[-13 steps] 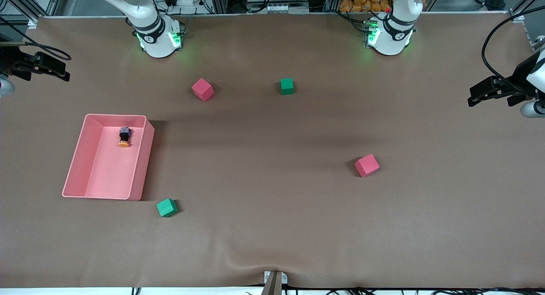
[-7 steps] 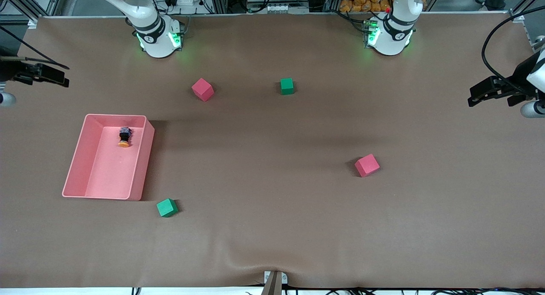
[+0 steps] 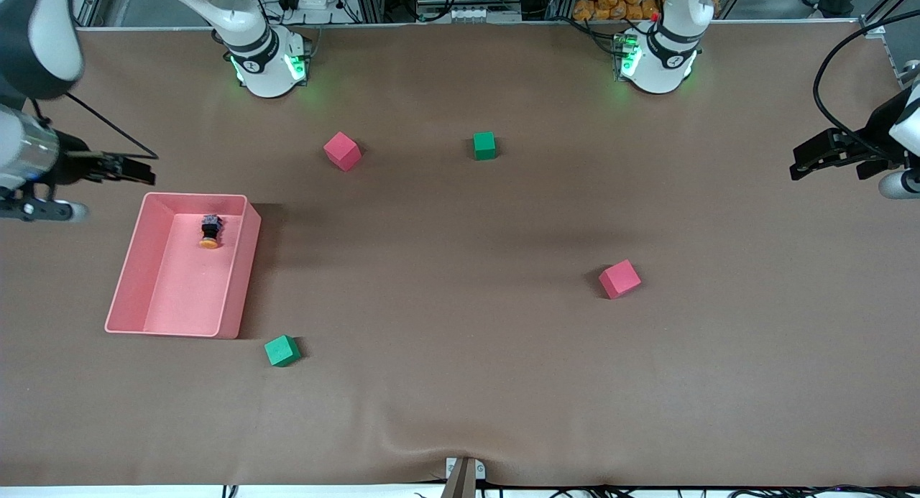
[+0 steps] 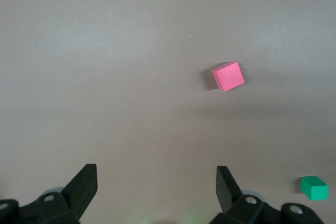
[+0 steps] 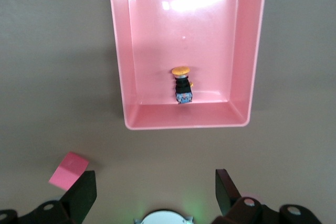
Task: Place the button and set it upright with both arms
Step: 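Reach the right gripper down into the pink tray over the button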
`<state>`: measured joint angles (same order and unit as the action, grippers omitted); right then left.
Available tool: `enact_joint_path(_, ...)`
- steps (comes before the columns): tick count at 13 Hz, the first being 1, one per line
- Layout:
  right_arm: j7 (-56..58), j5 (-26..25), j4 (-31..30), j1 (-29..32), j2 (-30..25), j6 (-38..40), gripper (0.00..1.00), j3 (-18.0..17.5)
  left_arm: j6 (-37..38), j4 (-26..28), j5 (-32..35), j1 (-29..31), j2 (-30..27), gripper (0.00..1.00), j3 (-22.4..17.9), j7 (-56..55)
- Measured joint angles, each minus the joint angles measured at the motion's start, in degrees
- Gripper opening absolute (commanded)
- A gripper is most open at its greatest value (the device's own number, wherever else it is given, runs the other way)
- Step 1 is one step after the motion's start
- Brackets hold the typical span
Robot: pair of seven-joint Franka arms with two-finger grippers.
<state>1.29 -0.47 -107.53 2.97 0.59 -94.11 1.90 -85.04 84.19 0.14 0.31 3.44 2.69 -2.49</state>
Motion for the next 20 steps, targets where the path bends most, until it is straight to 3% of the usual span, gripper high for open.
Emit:
enact_joint_path(4,0.3,0.0,-11.7,0.0,0.1,-13.4,1.0,-0.1,0.0,0.0,0.0,0.0,0.0,1.0,0.0,0.0)
enact_joint_path(9,0.7,-0.5,-25.9,1.9,1.7,-36.1,1.0,0.1,0.0,0.0,0.0,0.0,0.0,1.0,0.0,0.0)
enact_joint_path(17,1.2,-0.5,-38.7,2.6,13.1,-67.1,1.0,0.1,0.0,0.0,0.0,0.0,0.0,1.0,0.0,0.0)
enact_joint_path(20,1.2,-0.5,-38.8,2.8,15.4,-68.8,1.0,0.1,0.0,0.0,0.0,0.0,0.0,1.0,0.0,0.0)
